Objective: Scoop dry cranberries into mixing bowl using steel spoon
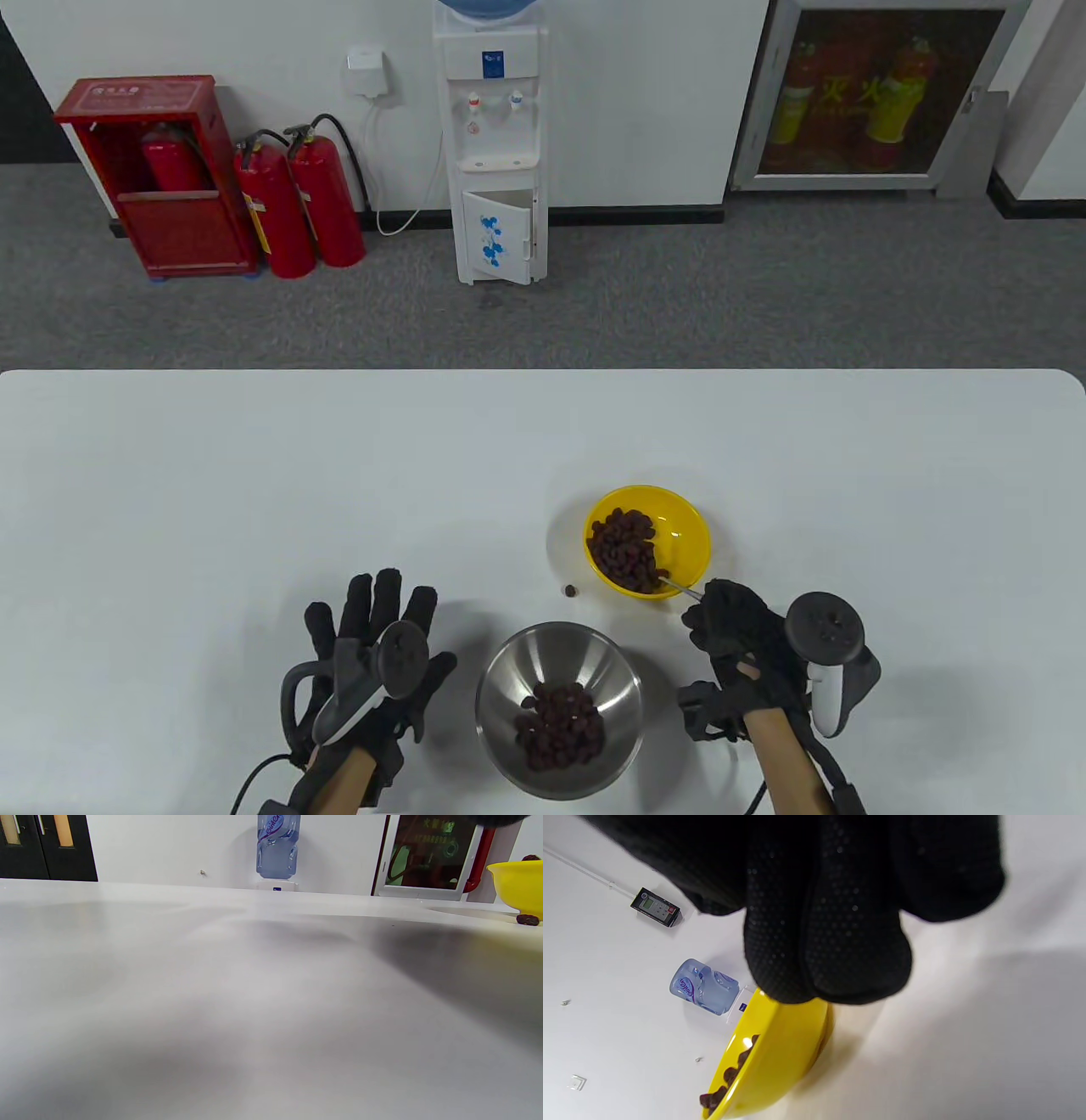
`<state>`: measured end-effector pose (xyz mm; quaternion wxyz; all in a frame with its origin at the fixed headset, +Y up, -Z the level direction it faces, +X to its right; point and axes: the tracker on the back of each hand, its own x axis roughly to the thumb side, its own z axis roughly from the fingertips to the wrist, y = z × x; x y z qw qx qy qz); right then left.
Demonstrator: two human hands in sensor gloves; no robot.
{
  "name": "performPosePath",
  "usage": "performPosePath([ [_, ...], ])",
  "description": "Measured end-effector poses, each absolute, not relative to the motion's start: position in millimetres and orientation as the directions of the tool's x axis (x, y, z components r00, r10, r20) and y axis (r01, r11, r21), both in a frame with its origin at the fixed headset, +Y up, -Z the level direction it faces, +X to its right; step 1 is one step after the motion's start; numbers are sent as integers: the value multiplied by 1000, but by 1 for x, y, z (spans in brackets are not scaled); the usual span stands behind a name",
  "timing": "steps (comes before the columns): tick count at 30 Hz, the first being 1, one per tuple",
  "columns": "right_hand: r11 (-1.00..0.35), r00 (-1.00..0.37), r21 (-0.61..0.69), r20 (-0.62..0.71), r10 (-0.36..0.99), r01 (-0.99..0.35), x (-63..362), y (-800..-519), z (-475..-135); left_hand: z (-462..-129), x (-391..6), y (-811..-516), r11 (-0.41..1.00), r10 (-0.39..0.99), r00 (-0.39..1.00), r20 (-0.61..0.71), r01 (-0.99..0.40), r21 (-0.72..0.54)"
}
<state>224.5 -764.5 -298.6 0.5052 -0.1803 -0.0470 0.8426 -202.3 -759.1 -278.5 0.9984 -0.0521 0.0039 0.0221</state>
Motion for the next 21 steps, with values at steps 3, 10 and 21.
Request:
performPosePath([
  [3, -425, -368, -235, -252, 895, -874, 226, -770, -300, -278, -202, -759, 993, 45, 999, -11, -46, -104],
  [10, -347, -291, -202, -260, 921, -916, 227, -779, -302, -278, -202, -759, 993, 44, 999, -11, -44, -106],
  [21, -269, -202, -223, -281, 938, -937, 228, -787, -302, -278, -202, -759, 993, 45, 999, -10, -45, -105],
])
